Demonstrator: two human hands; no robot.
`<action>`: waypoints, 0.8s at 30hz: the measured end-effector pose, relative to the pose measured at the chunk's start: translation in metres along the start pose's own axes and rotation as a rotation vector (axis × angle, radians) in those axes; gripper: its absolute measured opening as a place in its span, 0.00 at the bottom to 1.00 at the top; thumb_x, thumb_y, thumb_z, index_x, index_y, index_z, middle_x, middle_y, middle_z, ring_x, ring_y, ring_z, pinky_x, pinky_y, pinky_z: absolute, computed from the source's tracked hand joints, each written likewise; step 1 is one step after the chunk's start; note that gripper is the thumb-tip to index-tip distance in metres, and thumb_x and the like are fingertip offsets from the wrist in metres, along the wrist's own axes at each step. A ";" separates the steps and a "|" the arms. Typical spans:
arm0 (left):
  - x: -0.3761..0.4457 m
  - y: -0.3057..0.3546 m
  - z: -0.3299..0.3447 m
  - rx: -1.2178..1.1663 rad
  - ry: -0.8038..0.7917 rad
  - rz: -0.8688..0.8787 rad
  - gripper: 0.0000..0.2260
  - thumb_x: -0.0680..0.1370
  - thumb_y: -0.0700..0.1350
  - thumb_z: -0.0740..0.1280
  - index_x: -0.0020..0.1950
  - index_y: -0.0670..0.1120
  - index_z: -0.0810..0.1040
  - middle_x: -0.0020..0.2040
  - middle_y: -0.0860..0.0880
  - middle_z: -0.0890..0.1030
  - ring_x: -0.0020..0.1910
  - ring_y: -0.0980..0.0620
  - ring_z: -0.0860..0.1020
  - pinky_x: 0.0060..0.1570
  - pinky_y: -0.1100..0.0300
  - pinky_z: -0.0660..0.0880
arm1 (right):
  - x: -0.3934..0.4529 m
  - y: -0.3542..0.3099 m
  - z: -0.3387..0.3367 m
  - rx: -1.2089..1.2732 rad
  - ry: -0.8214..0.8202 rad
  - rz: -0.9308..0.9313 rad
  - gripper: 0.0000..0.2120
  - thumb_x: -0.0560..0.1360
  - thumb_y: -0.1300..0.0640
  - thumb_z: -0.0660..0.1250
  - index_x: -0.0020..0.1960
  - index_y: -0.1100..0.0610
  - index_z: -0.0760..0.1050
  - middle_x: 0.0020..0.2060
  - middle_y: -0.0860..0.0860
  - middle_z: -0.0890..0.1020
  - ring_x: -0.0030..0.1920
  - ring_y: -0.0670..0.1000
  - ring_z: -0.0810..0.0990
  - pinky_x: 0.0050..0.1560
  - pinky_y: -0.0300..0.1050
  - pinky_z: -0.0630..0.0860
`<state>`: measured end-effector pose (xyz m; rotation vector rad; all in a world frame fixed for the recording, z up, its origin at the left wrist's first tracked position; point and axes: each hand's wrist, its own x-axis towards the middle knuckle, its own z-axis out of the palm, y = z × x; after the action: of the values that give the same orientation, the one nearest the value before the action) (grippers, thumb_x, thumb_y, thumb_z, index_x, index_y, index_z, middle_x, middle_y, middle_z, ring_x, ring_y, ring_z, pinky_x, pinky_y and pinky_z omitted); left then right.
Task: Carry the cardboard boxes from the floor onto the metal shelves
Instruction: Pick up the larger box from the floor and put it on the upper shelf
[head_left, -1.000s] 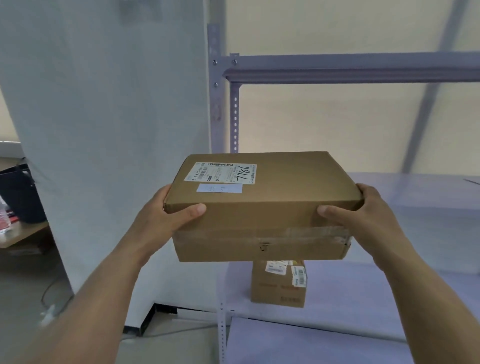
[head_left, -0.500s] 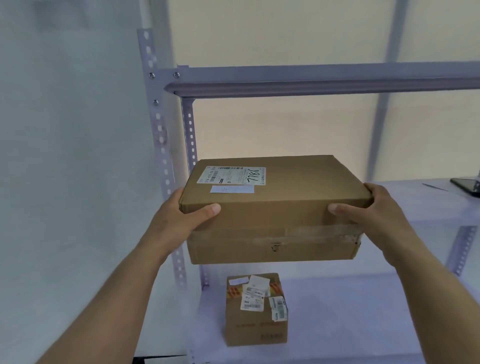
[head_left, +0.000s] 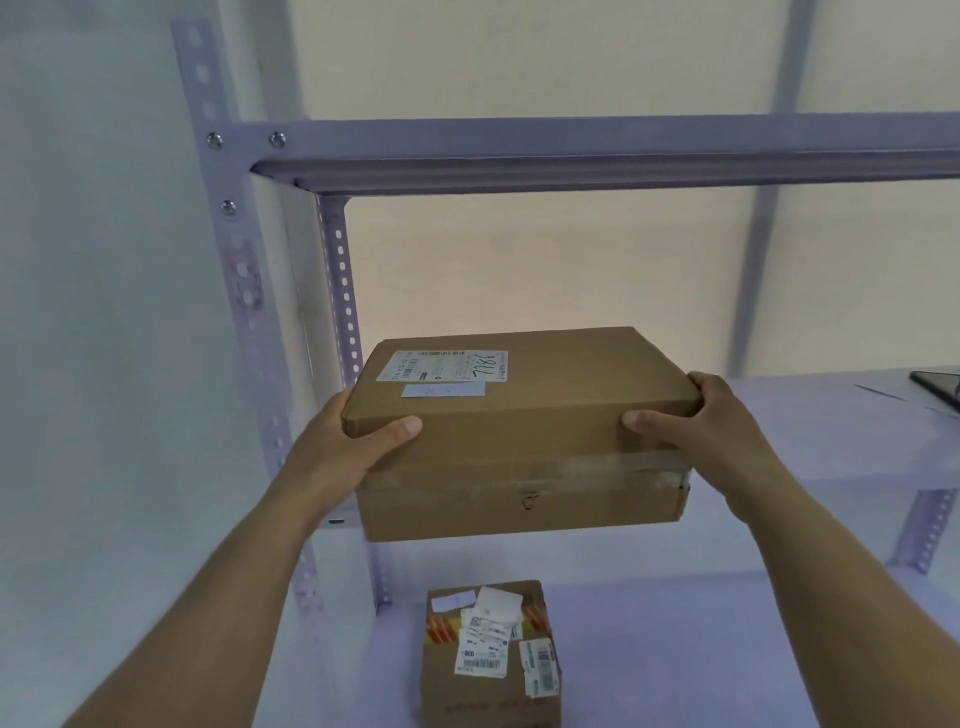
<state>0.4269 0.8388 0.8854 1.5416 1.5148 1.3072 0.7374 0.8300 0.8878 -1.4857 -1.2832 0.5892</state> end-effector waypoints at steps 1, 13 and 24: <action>0.002 0.000 0.001 0.005 0.010 -0.008 0.27 0.67 0.56 0.73 0.64 0.56 0.69 0.53 0.54 0.78 0.53 0.51 0.78 0.57 0.47 0.76 | 0.005 0.001 0.002 0.000 -0.006 -0.006 0.38 0.66 0.51 0.74 0.72 0.56 0.61 0.57 0.50 0.75 0.54 0.54 0.76 0.48 0.47 0.72; 0.011 -0.040 0.022 0.139 -0.047 -0.104 0.42 0.65 0.54 0.75 0.73 0.52 0.57 0.70 0.46 0.71 0.66 0.43 0.72 0.65 0.46 0.69 | 0.028 0.050 0.020 -0.081 -0.165 0.053 0.32 0.65 0.54 0.75 0.66 0.57 0.69 0.56 0.53 0.79 0.55 0.58 0.77 0.54 0.54 0.76; 0.049 -0.050 0.027 0.215 -0.027 -0.117 0.40 0.68 0.51 0.73 0.73 0.47 0.56 0.71 0.44 0.68 0.67 0.41 0.70 0.65 0.46 0.68 | 0.066 0.066 0.037 -0.189 -0.157 0.033 0.30 0.66 0.50 0.74 0.64 0.56 0.68 0.56 0.54 0.80 0.55 0.57 0.78 0.52 0.49 0.74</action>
<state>0.4270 0.8996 0.8415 1.5673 1.7469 1.0825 0.7532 0.9119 0.8322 -1.6447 -1.4715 0.6302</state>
